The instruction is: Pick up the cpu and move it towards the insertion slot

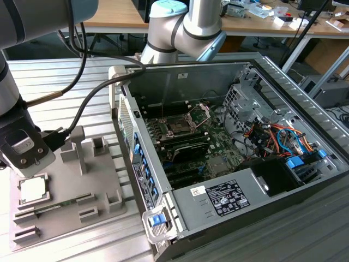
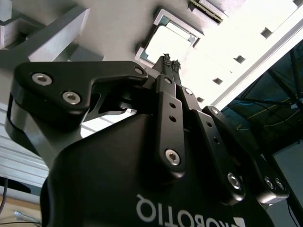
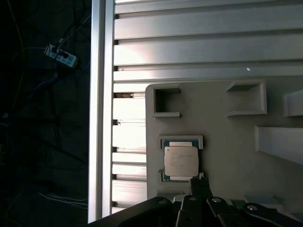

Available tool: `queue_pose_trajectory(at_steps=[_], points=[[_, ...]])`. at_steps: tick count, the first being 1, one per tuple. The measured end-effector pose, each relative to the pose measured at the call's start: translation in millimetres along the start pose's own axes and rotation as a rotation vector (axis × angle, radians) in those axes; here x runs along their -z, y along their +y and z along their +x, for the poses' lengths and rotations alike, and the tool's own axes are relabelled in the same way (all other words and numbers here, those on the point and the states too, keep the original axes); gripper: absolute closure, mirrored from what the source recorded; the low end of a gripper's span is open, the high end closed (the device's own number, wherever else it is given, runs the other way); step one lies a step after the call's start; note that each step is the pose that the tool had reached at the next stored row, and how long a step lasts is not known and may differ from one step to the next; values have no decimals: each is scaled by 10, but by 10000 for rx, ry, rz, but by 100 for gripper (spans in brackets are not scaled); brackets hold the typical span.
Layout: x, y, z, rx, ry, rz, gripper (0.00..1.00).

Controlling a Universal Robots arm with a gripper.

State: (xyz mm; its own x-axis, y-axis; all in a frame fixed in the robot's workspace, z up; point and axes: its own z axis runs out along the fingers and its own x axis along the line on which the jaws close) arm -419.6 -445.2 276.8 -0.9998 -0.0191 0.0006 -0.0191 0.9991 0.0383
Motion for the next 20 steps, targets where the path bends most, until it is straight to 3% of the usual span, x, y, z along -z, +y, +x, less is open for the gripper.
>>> queue_pose_trajectory(at_steps=[20], points=[[-66, -3, 12, 0, -1, 0, 89]])
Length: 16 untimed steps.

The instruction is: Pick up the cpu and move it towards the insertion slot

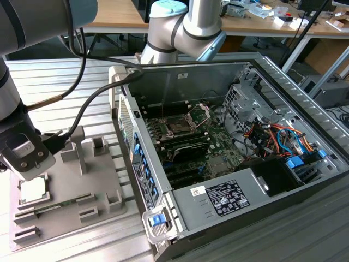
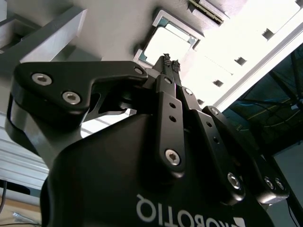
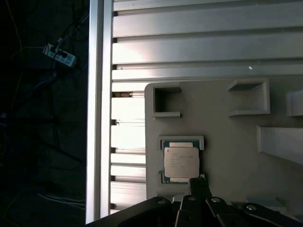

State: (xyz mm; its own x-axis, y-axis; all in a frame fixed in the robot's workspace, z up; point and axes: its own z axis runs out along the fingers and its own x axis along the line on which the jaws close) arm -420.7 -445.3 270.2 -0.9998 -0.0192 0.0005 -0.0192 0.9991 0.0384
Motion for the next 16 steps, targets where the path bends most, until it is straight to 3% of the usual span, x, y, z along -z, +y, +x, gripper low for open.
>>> queue_pose_trajectory(at_steps=[16], points=[[-73, -4, 3, -1, 0, 0, 89]])
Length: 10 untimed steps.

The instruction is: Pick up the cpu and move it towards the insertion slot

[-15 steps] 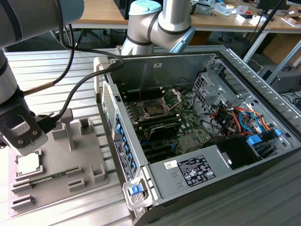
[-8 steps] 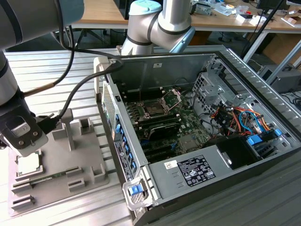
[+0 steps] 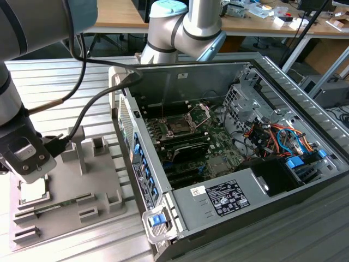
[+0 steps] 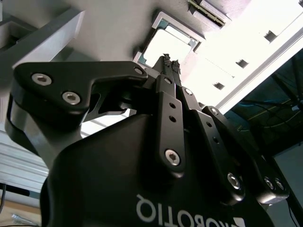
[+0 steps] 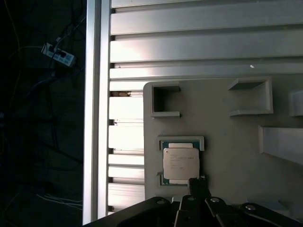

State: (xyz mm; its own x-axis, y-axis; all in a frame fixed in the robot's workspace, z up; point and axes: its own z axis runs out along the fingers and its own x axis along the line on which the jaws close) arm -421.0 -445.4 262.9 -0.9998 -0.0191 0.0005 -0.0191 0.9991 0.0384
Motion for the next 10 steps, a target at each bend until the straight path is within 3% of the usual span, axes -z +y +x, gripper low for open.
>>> queue_pose_trajectory(at_steps=[10], points=[[-26, -1, 0, 0, 1, 1, 89]])
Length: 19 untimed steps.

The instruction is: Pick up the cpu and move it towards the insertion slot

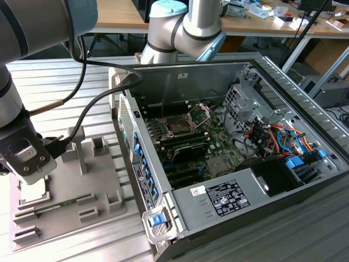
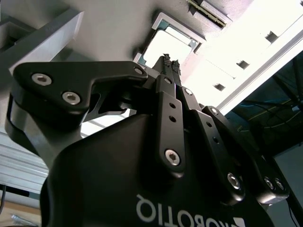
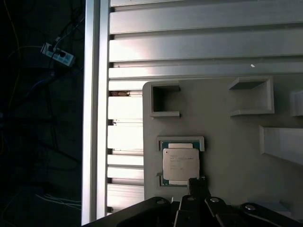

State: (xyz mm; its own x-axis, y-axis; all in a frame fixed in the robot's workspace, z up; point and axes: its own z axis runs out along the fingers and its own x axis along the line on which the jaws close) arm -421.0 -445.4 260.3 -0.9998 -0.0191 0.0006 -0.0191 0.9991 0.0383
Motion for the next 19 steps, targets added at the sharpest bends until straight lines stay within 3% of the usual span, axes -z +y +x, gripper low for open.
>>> queue_pose_trajectory(at_steps=[11, 12, 14, 16, 19], points=[[-2, 0, 0, 0, 0, 0, 89], [-2, 0, 0, 0, 0, 0, 83], [-3, 0, 0, 0, 0, 0, 58], [-3, 0, 0, 0, 0, 0, 58], [-3, 0, 0, 0, 0, 0, 41]])
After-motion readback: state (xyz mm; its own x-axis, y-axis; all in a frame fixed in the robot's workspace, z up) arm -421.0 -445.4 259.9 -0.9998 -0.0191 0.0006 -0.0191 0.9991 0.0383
